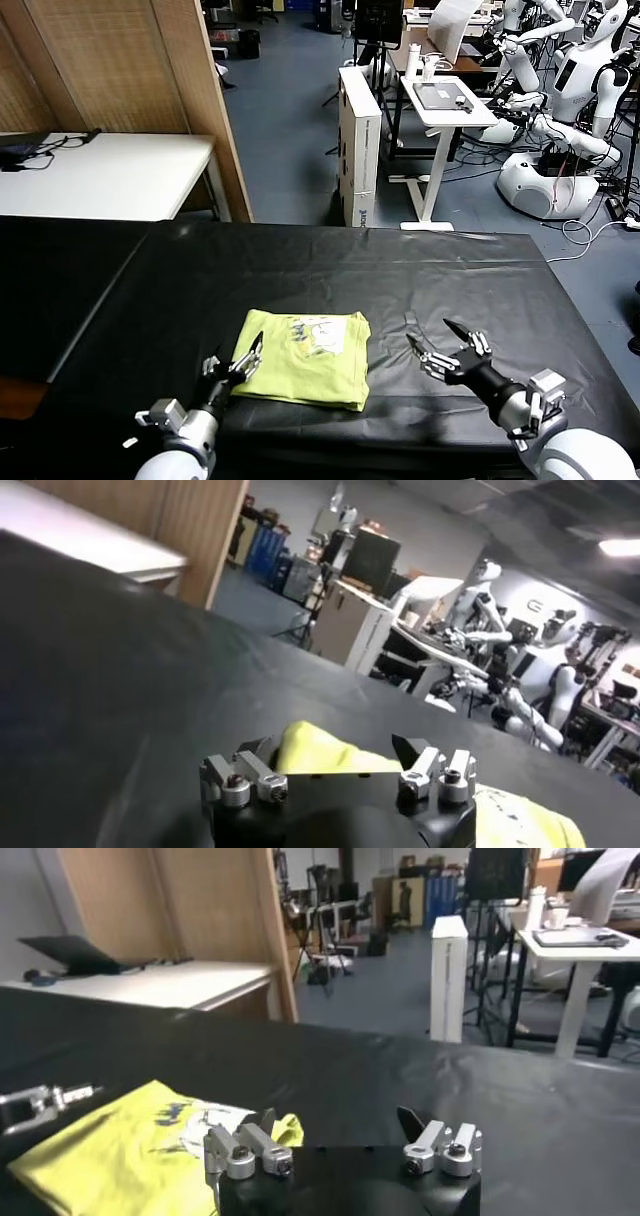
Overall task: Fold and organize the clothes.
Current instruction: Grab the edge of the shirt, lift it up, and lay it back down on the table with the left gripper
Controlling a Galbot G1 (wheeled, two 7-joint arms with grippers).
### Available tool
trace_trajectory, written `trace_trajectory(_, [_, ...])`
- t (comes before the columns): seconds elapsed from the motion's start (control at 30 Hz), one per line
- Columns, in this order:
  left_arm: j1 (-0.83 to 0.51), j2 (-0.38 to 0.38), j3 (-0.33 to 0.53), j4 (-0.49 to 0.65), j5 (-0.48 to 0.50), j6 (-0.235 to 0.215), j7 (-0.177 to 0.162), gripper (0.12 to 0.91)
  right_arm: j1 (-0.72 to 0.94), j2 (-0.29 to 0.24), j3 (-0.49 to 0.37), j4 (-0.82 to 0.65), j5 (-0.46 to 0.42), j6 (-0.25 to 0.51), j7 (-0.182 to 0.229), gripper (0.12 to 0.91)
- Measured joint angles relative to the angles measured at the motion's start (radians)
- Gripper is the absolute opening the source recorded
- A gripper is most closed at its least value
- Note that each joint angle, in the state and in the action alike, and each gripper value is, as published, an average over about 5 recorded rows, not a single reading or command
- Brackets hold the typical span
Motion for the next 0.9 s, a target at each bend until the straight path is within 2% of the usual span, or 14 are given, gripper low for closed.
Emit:
trace_trajectory(0.47, [0.014,-0.023,0.002,0.002,-0.062,0.011,0.005,0.906,0.008,0.002,-0.006,0.001,-0.004,-0.002,0.001,0.907])
trace_trajectory(0.53, [0.012,-0.025,0.003,0.002,-0.070,0.014,0.006,0.884,0.009,0.002,-0.008,0.000,-0.005,-0.002,0.001,0.907])
trace_trajectory(0.67, [0.004,-0.026,0.002,0.006,-0.099,0.026,0.006,0.751,0.007,0.004,-0.011,0.002,-0.010,-0.002,0.001,0.907])
trace_trajectory(0.9, [0.006,-0.025,0.000,0.005,-0.185,0.063,0.007,0.388,0.008,0.010,-0.012,0.004,-0.020,0.000,0.001,0.907])
